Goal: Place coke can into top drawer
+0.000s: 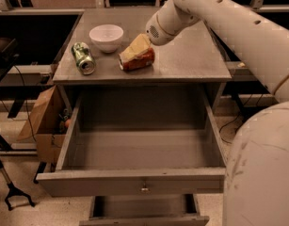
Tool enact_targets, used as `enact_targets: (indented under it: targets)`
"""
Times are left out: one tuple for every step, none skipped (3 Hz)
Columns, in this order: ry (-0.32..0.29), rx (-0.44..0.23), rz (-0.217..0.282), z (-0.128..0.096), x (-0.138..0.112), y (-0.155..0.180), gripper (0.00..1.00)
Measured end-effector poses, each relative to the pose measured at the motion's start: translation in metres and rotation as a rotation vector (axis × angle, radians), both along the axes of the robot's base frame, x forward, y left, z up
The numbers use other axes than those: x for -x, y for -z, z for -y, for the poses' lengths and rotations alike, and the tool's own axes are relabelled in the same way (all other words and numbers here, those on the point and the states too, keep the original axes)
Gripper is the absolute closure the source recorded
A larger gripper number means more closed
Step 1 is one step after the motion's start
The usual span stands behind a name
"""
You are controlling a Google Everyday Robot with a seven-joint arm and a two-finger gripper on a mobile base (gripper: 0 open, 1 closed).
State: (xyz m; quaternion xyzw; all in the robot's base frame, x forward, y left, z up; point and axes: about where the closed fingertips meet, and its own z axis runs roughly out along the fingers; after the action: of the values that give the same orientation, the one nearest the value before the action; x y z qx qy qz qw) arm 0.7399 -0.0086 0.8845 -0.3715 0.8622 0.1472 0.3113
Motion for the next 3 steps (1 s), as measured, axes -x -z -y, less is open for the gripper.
enact_targets:
  targets:
    - [-0.052, 0.019, 0.025, -0.013, -0.002, 0.004, 0.0]
    - [-0.138, 0.055, 0.089, -0.01, -0.012, 0.007, 0.0]
    - [-0.275, 0.128, 0.16, -0.005, -0.018, 0.004, 0.0]
